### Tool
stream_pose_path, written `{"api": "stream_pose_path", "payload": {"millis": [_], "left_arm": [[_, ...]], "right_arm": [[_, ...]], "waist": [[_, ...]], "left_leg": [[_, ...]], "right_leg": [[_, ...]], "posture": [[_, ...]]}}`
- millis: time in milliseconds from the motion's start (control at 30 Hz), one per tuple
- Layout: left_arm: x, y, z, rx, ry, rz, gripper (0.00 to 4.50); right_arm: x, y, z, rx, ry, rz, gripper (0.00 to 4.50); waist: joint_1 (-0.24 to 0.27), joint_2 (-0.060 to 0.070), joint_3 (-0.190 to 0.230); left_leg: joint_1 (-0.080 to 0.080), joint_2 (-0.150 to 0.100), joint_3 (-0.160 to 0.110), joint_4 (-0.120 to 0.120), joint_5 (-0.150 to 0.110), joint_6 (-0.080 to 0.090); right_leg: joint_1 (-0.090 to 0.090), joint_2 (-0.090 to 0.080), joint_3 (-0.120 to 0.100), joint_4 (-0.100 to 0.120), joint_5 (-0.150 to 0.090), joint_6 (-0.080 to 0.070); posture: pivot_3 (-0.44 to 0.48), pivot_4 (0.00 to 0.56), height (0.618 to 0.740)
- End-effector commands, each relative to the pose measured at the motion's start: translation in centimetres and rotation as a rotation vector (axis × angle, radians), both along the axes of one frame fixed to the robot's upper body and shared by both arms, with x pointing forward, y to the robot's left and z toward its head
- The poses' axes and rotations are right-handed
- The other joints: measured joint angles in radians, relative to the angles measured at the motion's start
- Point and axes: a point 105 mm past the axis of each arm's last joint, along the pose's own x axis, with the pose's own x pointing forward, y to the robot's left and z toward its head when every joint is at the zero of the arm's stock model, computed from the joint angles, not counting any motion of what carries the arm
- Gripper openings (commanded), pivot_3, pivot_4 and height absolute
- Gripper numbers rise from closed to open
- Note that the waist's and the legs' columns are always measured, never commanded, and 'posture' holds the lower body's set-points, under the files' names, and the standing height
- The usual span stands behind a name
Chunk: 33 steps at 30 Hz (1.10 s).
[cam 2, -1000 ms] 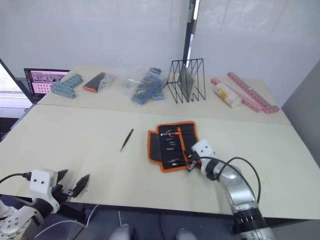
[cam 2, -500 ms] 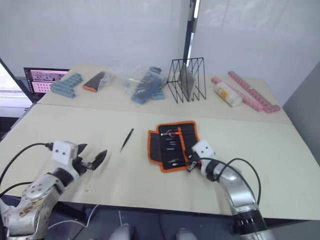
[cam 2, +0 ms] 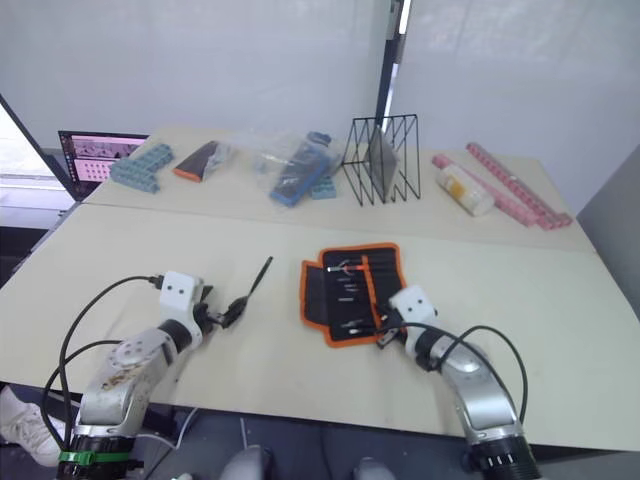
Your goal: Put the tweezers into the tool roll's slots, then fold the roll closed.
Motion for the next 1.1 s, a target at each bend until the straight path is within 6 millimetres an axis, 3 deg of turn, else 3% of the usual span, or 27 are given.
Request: {"api": "stream_pose_path", "payload": {"millis": [33, 233, 367, 467, 633, 833, 967, 1100], "left_arm": [[0.9, -1.4, 1.5, 0.008, -0.065, -0.03, 4.48], [2.3, -3.2, 1.5, 0.039, -0.027, -0.031, 4.48], [3.0, -3.0, 0.9, 0.075, 0.042, 0.019, 4.48], [3.1, -3.4, 0.3, 0.102, 0.08, 0.012, 3.69], [3.1, -4.2, 0.0, 0.101, 0.09, 0.001, 2.01], [3.1, -3.5, 0.0, 0.094, 0.086, 0.015, 0.03], [3.4, -2.4, 1.3, 0.097, 0.033, 0.037, 0.03], [3.8, -2.5, 4.4, 0.104, -0.072, -0.013, 0.03]], "right_arm": [[-1.2, -0.5, -3.0, -0.023, 0.124, -0.02, 0.0], [-1.2, -0.4, -2.9, -0.019, 0.119, -0.025, 0.0], [-1.2, -0.6, -2.8, -0.021, 0.116, -0.031, 0.0], [-1.2, -0.6, -2.8, -0.024, 0.114, -0.033, 0.0], [-1.0, -0.5, -2.7, -0.023, 0.11, -0.033, 0.0], [-0.9, -0.3, -2.7, -0.029, 0.107, -0.025, 0.0], [-0.8, -0.3, -2.7, -0.028, 0.106, -0.025, 0.0], [-0.8, -0.3, -2.6, -0.028, 0.106, -0.026, 0.0]], "waist": [[0.001, 0.0, 0.0], [0.002, 0.0, 0.0], [0.0, 0.0, 0.0], [0.001, 0.0, 0.0], [0.001, 0.001, 0.0], [0.001, 0.001, 0.0], [0.0, 0.001, 0.0], [-0.001, 0.001, 0.0]], "left_leg": [[0.0, 0.0, 0.0, 0.0, 0.0, 0.0], [0.0, 0.0, 0.0, 0.0, 0.0, 0.0], [0.0, 0.0, 0.0, 0.0, 0.0, 0.0], [0.0, 0.0, 0.0, 0.0, 0.0, 0.0], [0.0, 0.0, 0.0, 0.0, 0.0, -0.001], [0.0, 0.0, 0.0, 0.0, 0.001, -0.001], [0.0, 0.0, 0.0, 0.0, 0.001, -0.001], [0.0, 0.0, 0.0, -0.001, 0.002, -0.002]], "right_leg": [[0.0, 0.0, 0.0, 0.0, 0.0, 0.0], [0.0, 0.0, 0.0, 0.0, 0.0, 0.0], [0.0, 0.0, 0.0, 0.0, 0.0, 0.0], [0.0, 0.0, 0.0, 0.0, 0.0, 0.0], [0.001, 0.0, 0.0, 0.0, 0.0, 0.0], [0.001, 0.0, 0.0, 0.0, 0.0, 0.0], [0.001, 0.0, 0.0, 0.0, 0.0, 0.0], [0.0, 0.0, 0.0, 0.0, 0.0, 0.0]], "posture": [[0.0, 0.15, 0.713], [0.0, 0.15, 0.713], [0.0, 0.15, 0.713], [0.0, 0.15, 0.713], [0.0, 0.15, 0.713], [0.0, 0.15, 0.713], [0.0, 0.15, 0.713], [0.0, 0.15, 0.713]]}}
